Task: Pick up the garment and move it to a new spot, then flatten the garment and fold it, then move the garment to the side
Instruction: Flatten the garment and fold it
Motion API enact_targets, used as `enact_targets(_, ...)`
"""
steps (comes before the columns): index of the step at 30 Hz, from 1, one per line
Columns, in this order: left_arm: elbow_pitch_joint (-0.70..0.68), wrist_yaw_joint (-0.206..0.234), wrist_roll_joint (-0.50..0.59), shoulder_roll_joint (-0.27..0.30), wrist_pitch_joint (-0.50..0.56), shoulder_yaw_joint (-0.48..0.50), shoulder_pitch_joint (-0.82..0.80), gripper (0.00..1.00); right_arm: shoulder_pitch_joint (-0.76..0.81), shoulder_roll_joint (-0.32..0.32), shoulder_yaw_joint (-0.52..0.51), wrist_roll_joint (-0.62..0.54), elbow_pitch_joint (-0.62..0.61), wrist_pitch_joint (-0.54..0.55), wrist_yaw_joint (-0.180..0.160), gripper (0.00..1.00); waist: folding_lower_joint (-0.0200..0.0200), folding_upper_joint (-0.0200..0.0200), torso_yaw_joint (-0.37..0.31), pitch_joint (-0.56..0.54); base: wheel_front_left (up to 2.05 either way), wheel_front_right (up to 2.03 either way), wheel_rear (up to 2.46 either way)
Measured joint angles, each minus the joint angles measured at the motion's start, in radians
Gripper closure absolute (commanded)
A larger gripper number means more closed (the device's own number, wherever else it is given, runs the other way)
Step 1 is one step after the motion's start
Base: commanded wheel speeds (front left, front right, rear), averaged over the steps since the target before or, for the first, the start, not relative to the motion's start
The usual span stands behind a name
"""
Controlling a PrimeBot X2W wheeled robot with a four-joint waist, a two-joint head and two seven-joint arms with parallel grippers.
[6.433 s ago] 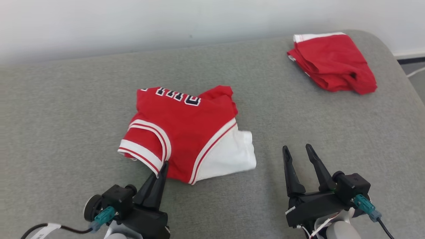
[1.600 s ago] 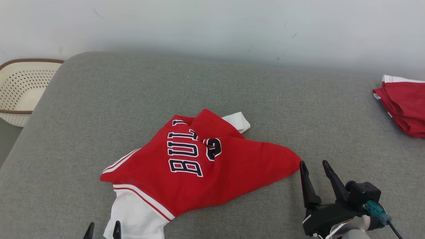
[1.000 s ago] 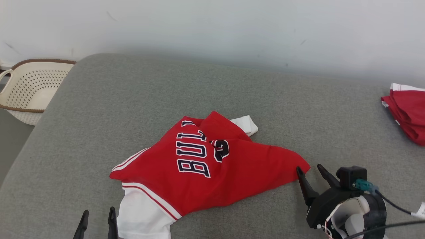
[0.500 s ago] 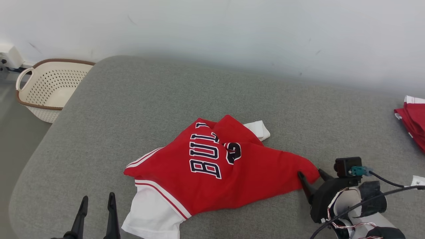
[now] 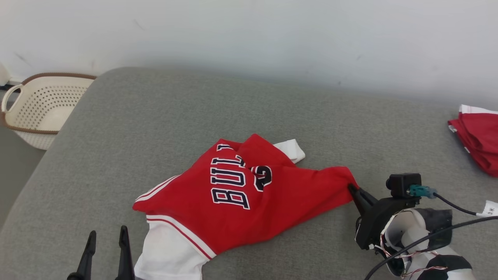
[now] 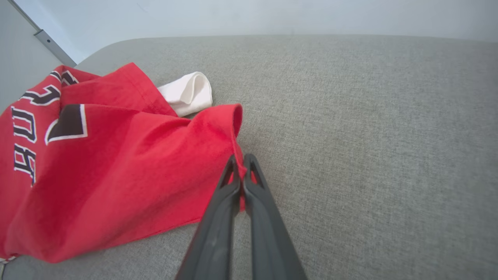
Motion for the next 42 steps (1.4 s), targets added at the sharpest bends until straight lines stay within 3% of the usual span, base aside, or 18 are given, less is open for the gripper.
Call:
enact_targets(7,-0.002,-0.001,0.005,-0.005,0.000,0.026,0.018,0.00,0.066,-0.075,-0.014,0.071,-0.201,-0.026,0.000,1.00,0.0000,0.0000,-0.059,-0.010,0.00,0.00,0.00)
enact_targets(19,-0.009,-0.006,0.007,-0.009,0.000,0.045,0.023,0.00,0.340,-0.190,-0.193,0.183,-0.699,0.198,0.000,1.00,0.0000,0.0000,-0.162,-0.008,0.00,0.00,0.00)
enact_targets(26,-0.006,-0.007,0.002,-0.009,0.000,0.047,0.022,0.00,0.553,-0.183,-0.318,0.186,-0.932,0.400,0.000,1.00,0.0000,0.0000,-0.169,0.004,0.00,0.00,0.00)
enact_targets(31,-0.001,-0.008,-0.001,-0.009,0.000,0.046,0.020,0.00,0.649,-0.150,-0.396,0.137,-0.963,0.523,0.000,1.00,-0.0001,0.0000,-0.166,0.010,0.00,0.00,0.00)
enact_targets(32,-0.001,-0.008,-0.001,-0.009,0.000,0.045,0.019,0.00,0.653,-0.137,-0.421,0.103,-0.959,0.526,0.000,0.95,0.0000,0.0000,-0.165,0.011,0.00,0.00,0.00)
enact_targets(33,-0.001,-0.008,-0.001,-0.009,0.000,0.044,0.018,0.00,0.653,-0.124,-0.446,0.062,-0.957,0.525,0.000,0.27,0.0000,0.0000,-0.163,0.012,0.00,0.00,0.00)
enact_targets(34,0.000,-0.008,-0.001,-0.009,0.000,0.043,0.017,0.00,0.652,-0.110,-0.471,0.027,-0.957,0.524,0.000,0.00,0.0000,0.0000,-0.162,0.013,0.00,0.00,0.00)
enact_targets(37,0.001,-0.008,0.000,-0.009,0.000,0.039,0.016,0.00,0.650,-0.061,-0.519,-0.075,-0.969,0.520,0.000,0.00,0.0000,0.0000,-0.154,0.013,0.00,0.00,0.00)
enact_targets(42,0.002,-0.008,0.001,-0.009,0.000,0.039,0.016,0.00,0.647,-0.026,-0.537,-0.110,-0.991,0.517,0.000,0.00,0.0000,0.0000,-0.142,0.011,0.00,0.00,0.00)
